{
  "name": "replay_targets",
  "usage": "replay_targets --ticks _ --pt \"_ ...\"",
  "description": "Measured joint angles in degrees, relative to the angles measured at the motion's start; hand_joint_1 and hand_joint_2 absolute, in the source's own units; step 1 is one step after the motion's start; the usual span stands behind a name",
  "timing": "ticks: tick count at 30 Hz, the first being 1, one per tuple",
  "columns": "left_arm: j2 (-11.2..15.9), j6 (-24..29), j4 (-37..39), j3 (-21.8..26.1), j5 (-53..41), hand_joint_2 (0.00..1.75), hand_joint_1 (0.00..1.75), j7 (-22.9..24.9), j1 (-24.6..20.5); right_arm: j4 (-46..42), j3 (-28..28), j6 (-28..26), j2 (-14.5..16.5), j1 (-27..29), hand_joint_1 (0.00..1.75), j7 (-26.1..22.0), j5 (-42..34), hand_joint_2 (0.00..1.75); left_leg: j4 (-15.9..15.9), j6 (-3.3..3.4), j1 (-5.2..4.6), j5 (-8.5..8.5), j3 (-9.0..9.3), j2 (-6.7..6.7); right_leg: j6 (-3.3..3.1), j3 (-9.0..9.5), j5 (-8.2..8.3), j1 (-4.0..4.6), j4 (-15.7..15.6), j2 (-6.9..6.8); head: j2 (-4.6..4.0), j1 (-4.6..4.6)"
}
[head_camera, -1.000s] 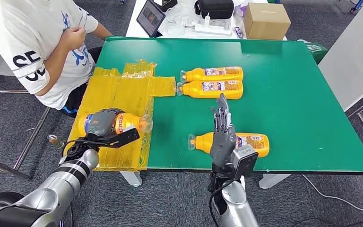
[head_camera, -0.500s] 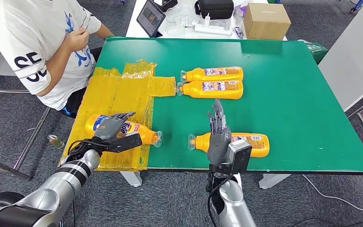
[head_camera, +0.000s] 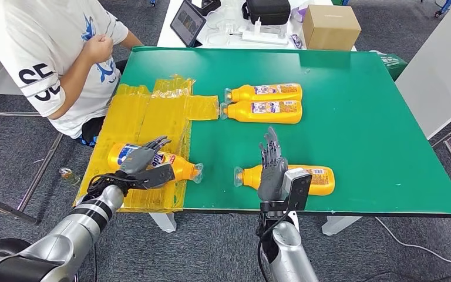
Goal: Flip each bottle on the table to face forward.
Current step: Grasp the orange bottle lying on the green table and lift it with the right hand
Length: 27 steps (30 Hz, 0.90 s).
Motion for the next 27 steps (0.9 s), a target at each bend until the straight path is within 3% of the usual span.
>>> replay_targets --ticks 4,10,18,20,22,24,27 --pt "0.02 -4.97 -0.01 1.15 5.74 0.00 0.00 -0.99 -0.36 0.67 -0.19 0.09 0.12 -0.25 0.00 0.05 -0.13 0.00 -0.01 0.00 0.00 0.00 0.08 -0.01 0.00 0.07 -0.01 0.00 0.00 0.00 0.00 -0.01" --pt "-0.49 -17.11 -1.24 6.99 23.48 0.00 0.00 -6.00 0.75 2.28 -0.33 0.67 0.27 -0.96 0.00 0.00 -0.31 0.00 -0.01 0.00 0.00 0.00 0.17 0.00 -0.01 0.13 -0.01 0.00 0.00 0.01 0.00 0.00" --pt "-4.11 -13.73 -9.67 13.35 43.07 0.00 0.00 -8.73 5.69 3.86 -0.31 -0.57 0.39 -1.03 0.00 0.02 2.52 0.00 0.00 0.00 0.00 0.00 0.07 0.00 0.00 0.03 0.00 0.00 0.00 0.01 0.00 -0.01" --pt "-5.15 -11.46 -12.69 14.24 46.26 0.87 0.00 -9.32 6.63 4.13 -0.18 -1.10 0.38 -1.03 0.00 0.19 3.82 0.00 0.00 0.00 0.00 -0.01 0.05 0.00 0.00 0.01 -0.01 0.00 0.00 0.00 0.00 -0.01" --pt "-5.89 -9.89 -15.03 14.74 47.42 1.75 0.00 -9.55 7.27 4.32 -0.02 -1.43 0.36 -1.03 0.00 0.32 4.62 0.87 0.00 -0.01 0.00 -0.01 0.03 0.00 -0.01 -0.01 -0.01 0.00 0.00 0.00 0.00 -0.01" --pt "-6.40 -6.28 -17.01 14.95 47.05 1.75 0.00 -10.94 7.96 4.48 0.24 -2.47 0.24 -1.04 0.00 0.74 6.56 1.75 0.00 -0.01 0.00 -0.01 0.03 0.00 -0.01 -0.02 -0.01 0.01 0.00 0.01 0.00 -0.01" --pt "-7.29 8.28 -21.60 14.78 42.35 1.75 0.00 -15.07 9.66 4.62 1.21 -5.95 -0.77 -1.16 0.00 2.84 13.93 1.75 0.00 -0.01 0.00 -0.01 0.03 0.03 -0.01 -0.04 -0.01 0.00 0.00 0.02 0.00 -0.02"
